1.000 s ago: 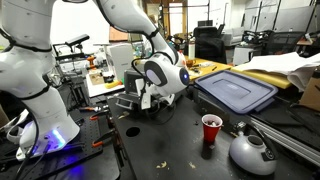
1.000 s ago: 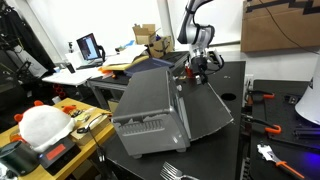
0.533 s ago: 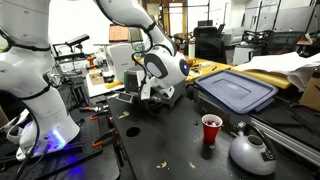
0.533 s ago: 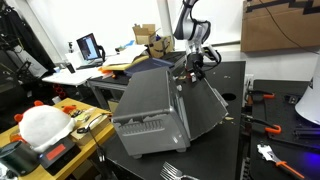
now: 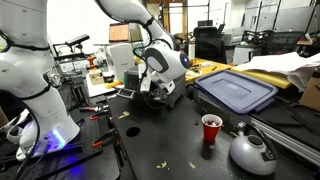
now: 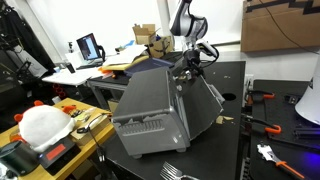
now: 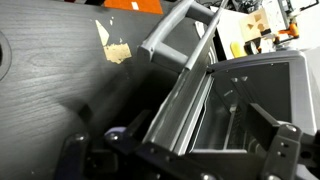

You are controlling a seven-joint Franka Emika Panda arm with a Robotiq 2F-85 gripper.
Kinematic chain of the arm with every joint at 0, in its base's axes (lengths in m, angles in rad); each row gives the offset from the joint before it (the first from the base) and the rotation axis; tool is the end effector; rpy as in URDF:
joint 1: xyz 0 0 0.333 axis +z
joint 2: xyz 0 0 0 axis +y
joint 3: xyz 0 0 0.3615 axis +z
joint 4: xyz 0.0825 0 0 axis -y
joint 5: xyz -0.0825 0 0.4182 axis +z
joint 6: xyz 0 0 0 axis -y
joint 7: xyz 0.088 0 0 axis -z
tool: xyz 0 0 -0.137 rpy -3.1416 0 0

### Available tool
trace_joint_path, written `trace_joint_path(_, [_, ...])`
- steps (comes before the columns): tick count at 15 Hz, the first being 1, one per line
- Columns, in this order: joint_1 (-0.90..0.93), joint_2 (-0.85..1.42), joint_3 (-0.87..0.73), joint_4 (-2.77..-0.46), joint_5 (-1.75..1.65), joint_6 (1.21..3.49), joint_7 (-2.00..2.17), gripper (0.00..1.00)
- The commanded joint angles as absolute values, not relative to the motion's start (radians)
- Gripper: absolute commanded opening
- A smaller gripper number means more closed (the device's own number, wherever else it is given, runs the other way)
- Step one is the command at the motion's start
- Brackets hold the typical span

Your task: Close the microwave door

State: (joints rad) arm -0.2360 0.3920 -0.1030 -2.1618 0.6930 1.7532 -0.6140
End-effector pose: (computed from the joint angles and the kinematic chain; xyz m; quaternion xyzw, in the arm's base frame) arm 0.4965 -0.0965 0.1880 -0.8906 0.0690 0.2009 0.4022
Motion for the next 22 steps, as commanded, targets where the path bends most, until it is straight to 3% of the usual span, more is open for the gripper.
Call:
trace_joint_path(1, [-0.225, 0.348, -0.091, -2.172, 0.702, 1.717, -0.524, 1.00])
trace_joint_path(22, [-0.176, 0.363, -0.056, -2.079, 0.786, 1.698, -0.311, 1.00])
